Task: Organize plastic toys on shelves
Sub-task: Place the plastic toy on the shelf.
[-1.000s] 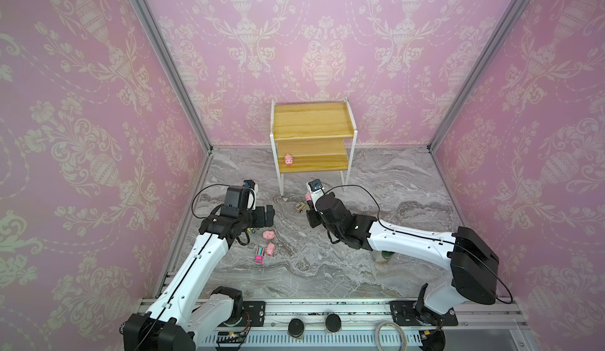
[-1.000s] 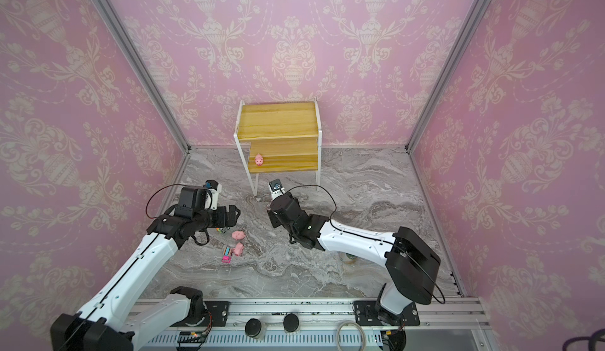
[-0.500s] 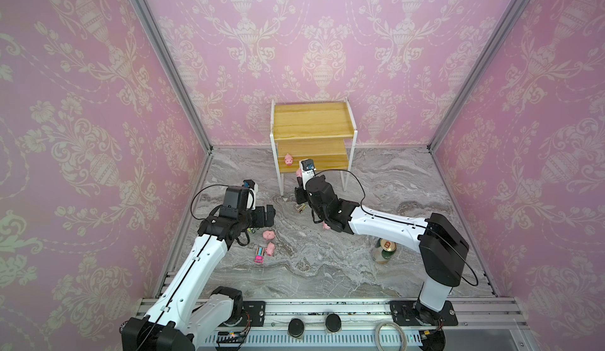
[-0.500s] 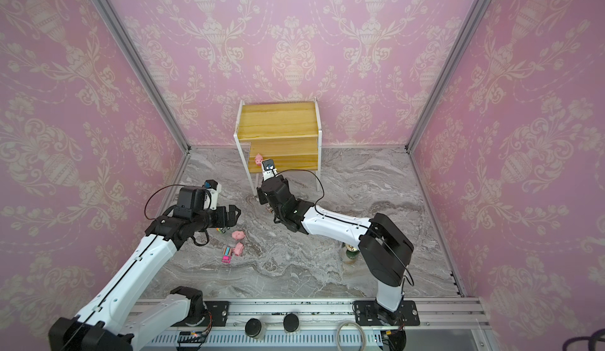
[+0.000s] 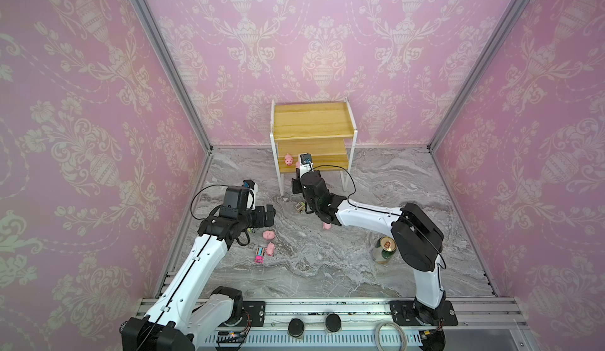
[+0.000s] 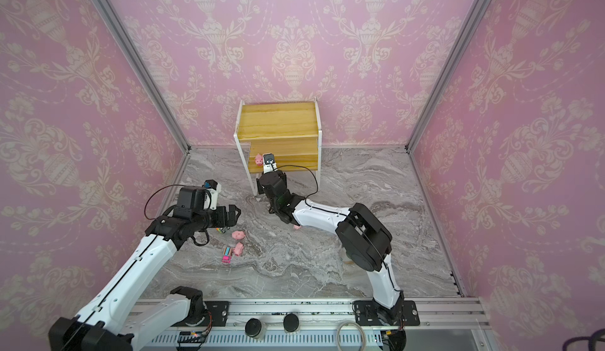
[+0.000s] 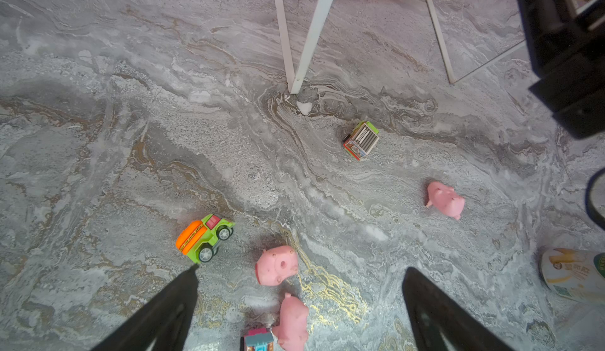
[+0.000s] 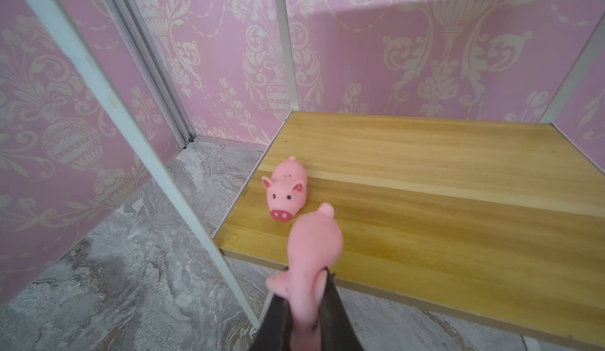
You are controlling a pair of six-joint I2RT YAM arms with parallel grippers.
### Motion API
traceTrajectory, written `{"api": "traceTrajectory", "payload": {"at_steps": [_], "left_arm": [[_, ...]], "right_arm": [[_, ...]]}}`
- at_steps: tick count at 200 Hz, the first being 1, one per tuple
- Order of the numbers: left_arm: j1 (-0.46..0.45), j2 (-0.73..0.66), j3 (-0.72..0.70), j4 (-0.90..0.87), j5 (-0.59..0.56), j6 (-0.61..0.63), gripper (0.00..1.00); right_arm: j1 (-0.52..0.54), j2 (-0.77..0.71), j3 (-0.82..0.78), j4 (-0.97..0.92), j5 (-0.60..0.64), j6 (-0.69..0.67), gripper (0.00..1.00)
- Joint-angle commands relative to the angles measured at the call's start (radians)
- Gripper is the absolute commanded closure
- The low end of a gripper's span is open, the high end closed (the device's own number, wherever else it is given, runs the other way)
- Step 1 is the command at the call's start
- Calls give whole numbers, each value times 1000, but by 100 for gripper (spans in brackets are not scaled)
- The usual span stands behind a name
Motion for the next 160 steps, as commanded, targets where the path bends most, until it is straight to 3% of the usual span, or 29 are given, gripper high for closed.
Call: {"api": "traceTrajectory", "payload": {"at_steps": [1,160], "left_arm": [[9,-15,7,0,21,-10,1],[7,-23,2,0,18,-6,1]], "right_arm": [[-11,28,47,57,17,-26,85],[-53,152,180,-11,15,-7,84]]}}
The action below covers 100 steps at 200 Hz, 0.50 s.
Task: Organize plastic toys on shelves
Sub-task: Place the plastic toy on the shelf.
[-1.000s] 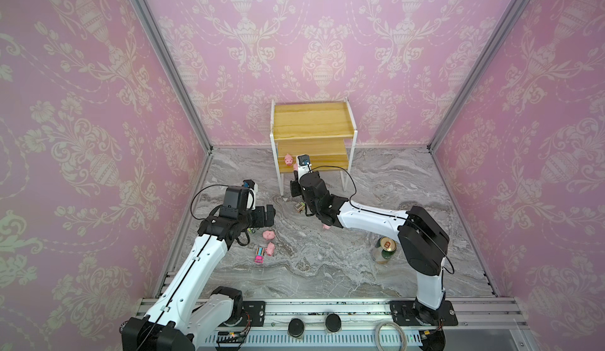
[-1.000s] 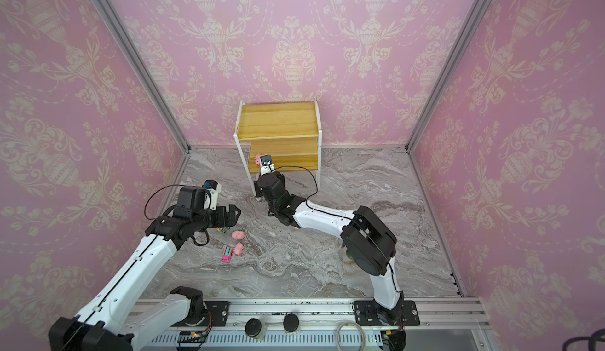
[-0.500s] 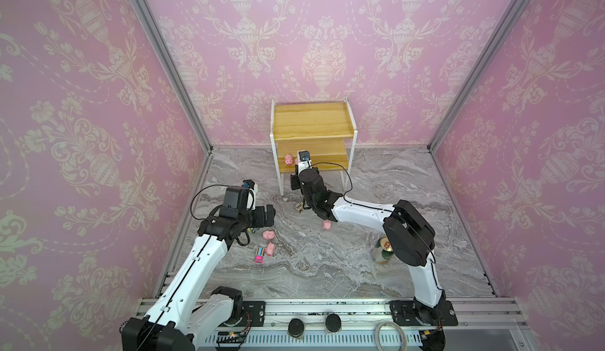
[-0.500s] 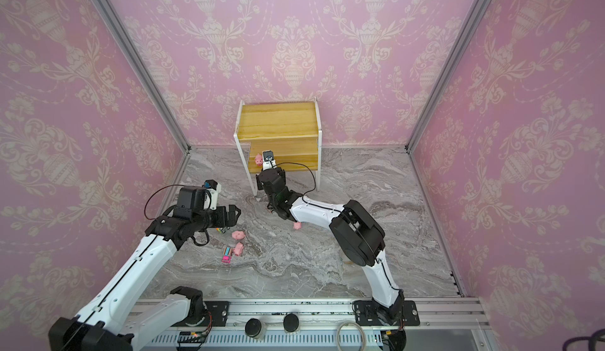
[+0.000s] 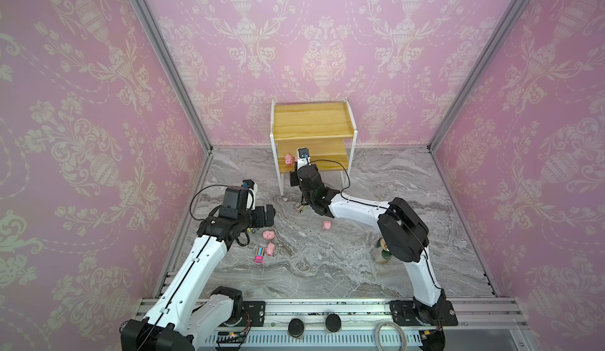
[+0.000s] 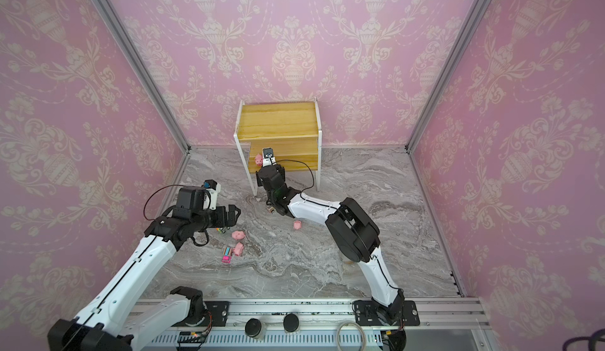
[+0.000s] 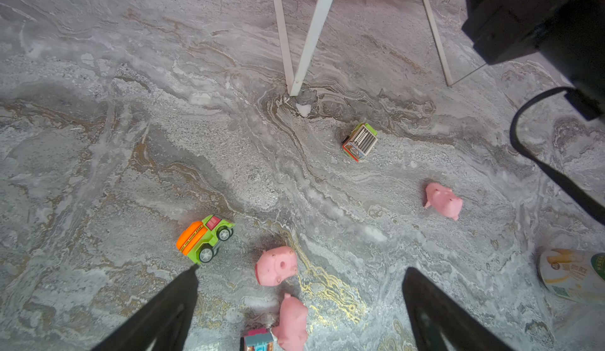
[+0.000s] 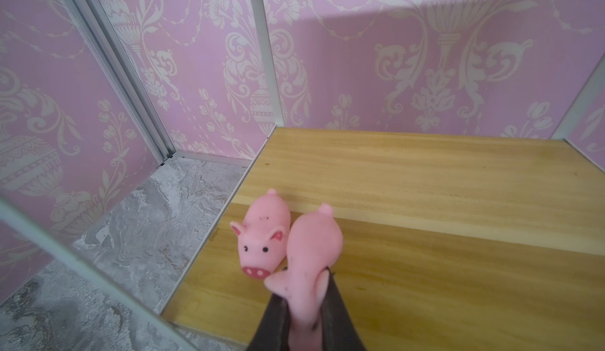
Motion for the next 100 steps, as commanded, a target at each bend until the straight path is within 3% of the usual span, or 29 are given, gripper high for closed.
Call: {"api": "traceTrajectory", "payload": {"at_steps": [1,100], "left_arm": [[7,-14,3,1,18,-6,1],[8,-16,1,0,18,-5,1]], "right_arm": [[-12,18,29,-18,5,18,84],[-43,70,87,-80,-31,60,82]]}}
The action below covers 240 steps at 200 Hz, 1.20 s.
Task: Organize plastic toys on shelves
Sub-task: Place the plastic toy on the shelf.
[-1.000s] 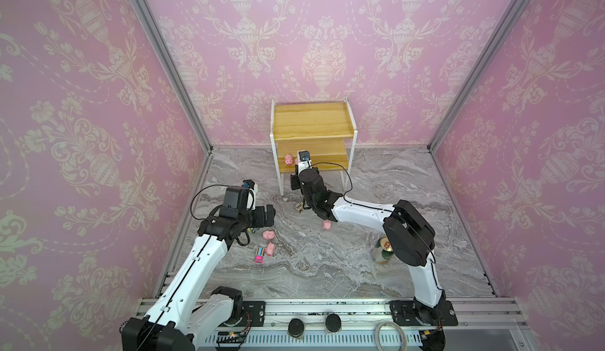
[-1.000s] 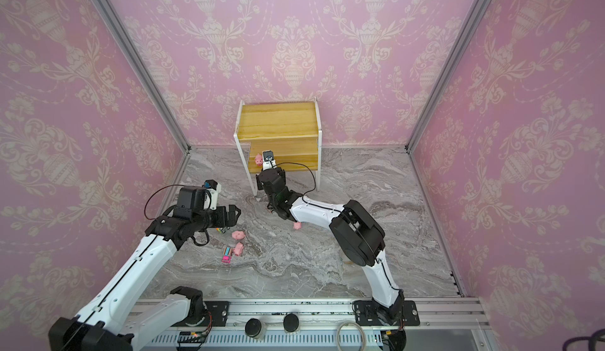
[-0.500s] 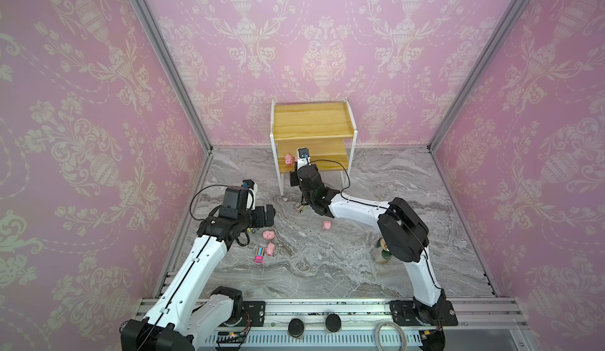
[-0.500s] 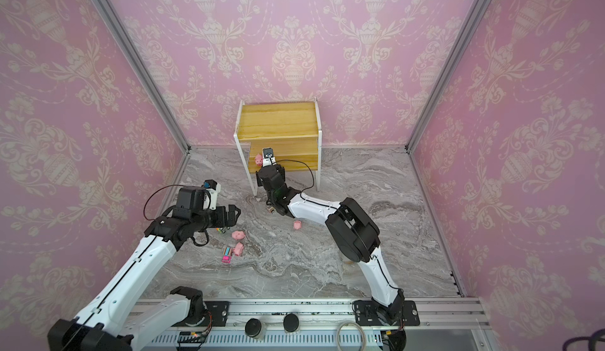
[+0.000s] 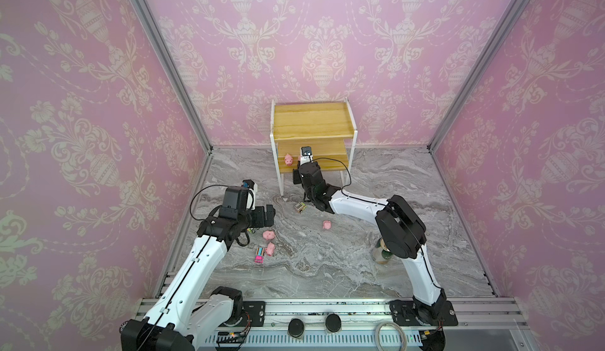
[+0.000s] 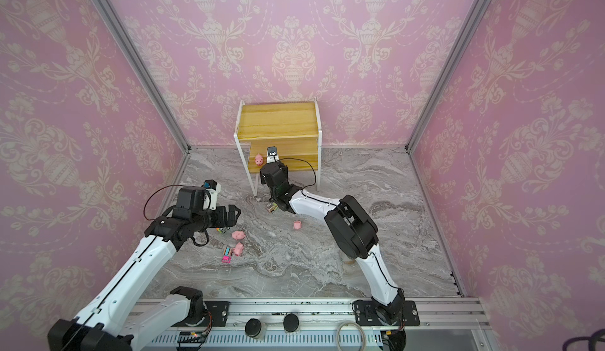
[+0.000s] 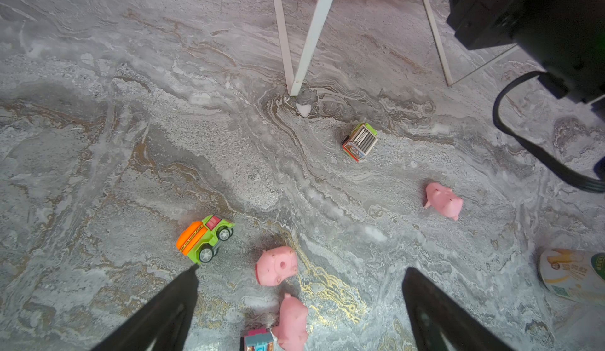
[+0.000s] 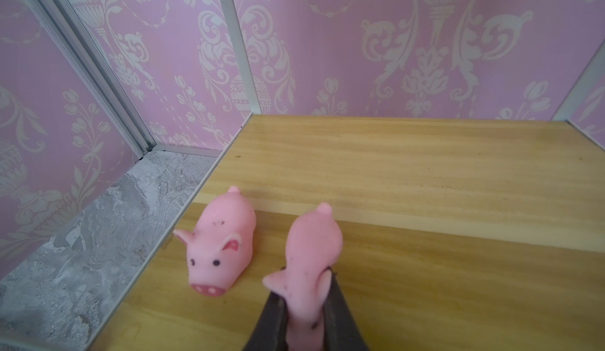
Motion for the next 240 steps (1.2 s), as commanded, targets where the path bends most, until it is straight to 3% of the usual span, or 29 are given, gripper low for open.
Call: {"api": "traceTrajectory", "payload": {"at_steps": [1,64,100,124,153,182,206,240], "left_arm": [[8,-16,1,0,18,-4,1],[8,-22,1,0,18,-4,1],[7,-26,0,-3,18,-5,1],[6,-28,0,-3,17,-5,1],[6,-31,0,-2,13,-5,1],[6,-26,2,-2,14,-5,1],[5,-20,4,-3,11,-5,1],[7,-9,8,-6,-1,-3,1]], "right_arm": [[-9,32,40,-26,-12,27,82],[-18,45,61,-69,-38,51,77],[-18,10,35,-70,-40,48,63],[-19,-39,-10,-63,-58,45,49],[-6,-158,-184,14,-72,43,32],[29,-309,-389,47,-75,40,24],[60,-446,-573,-1,-77,91,22],[94,-572,-695,-159,-81,165,23]]}}
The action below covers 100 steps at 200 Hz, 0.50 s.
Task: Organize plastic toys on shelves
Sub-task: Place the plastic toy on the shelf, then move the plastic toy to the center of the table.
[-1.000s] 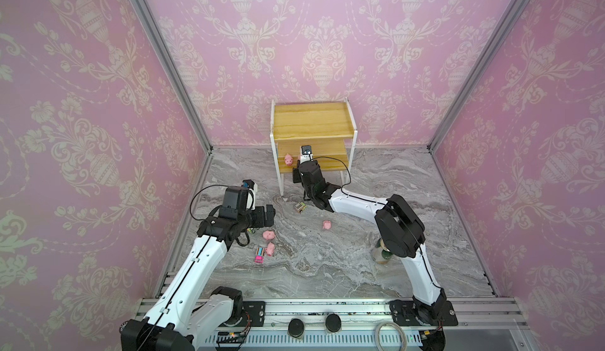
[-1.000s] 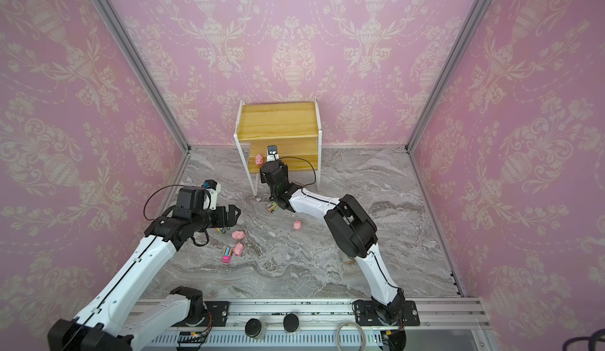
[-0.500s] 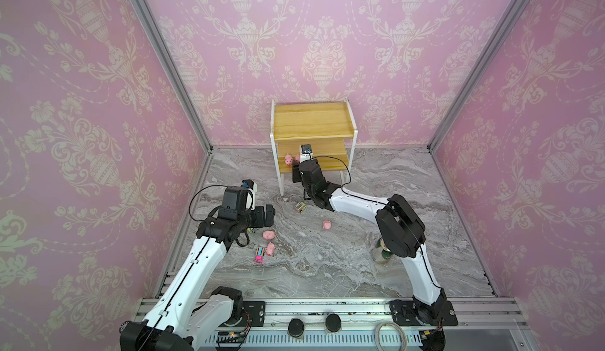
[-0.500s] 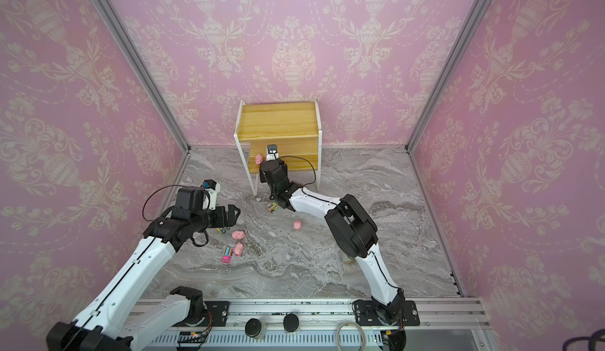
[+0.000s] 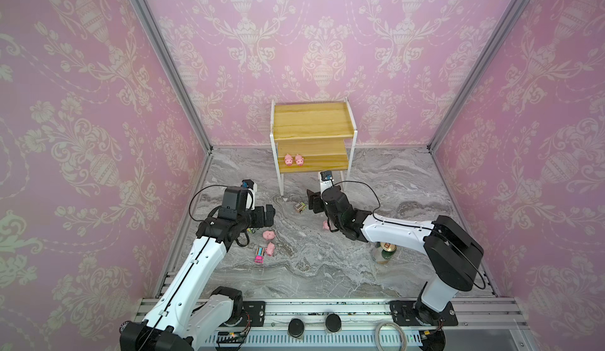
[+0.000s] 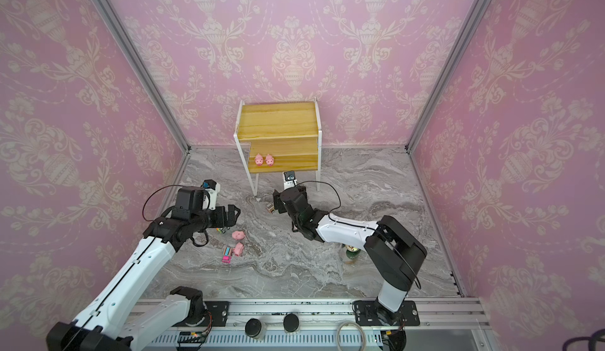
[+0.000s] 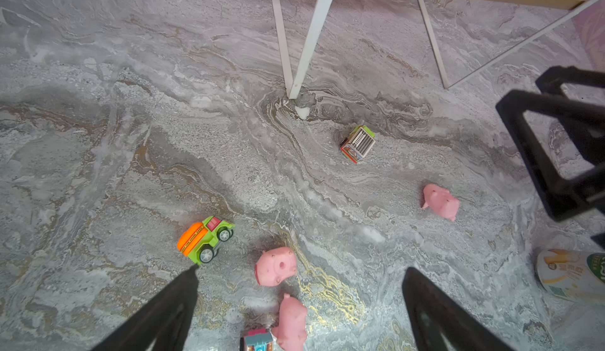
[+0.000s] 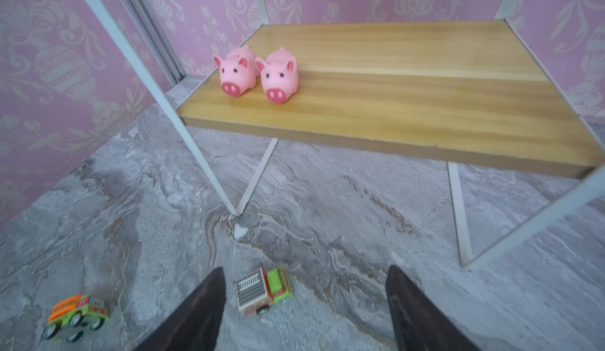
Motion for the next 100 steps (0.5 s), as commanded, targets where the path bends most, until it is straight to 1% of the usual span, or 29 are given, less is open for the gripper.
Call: {"api": "traceTrajectory", "payload": {"at_steps": [1,34,65,78,100], "left_arm": [[6,4,8,-6,0,-4,1],[6,15,8,-12,-13,-3,1],[3,39,8,-15,-17,-3,1],[-5,52,9,-18,-19,0,1],[-31,69,12,-26,-34,5,1]], "right_arm": [[13,-67,-53,-125,-11,71,23],[14,-101,-65,-297,-59,125,25],[13,-111,-85,-362,-92,167,26],[11,-96,-81,-394,-95,179,27],[0,-60,-67,-421,-135,203,28]]}}
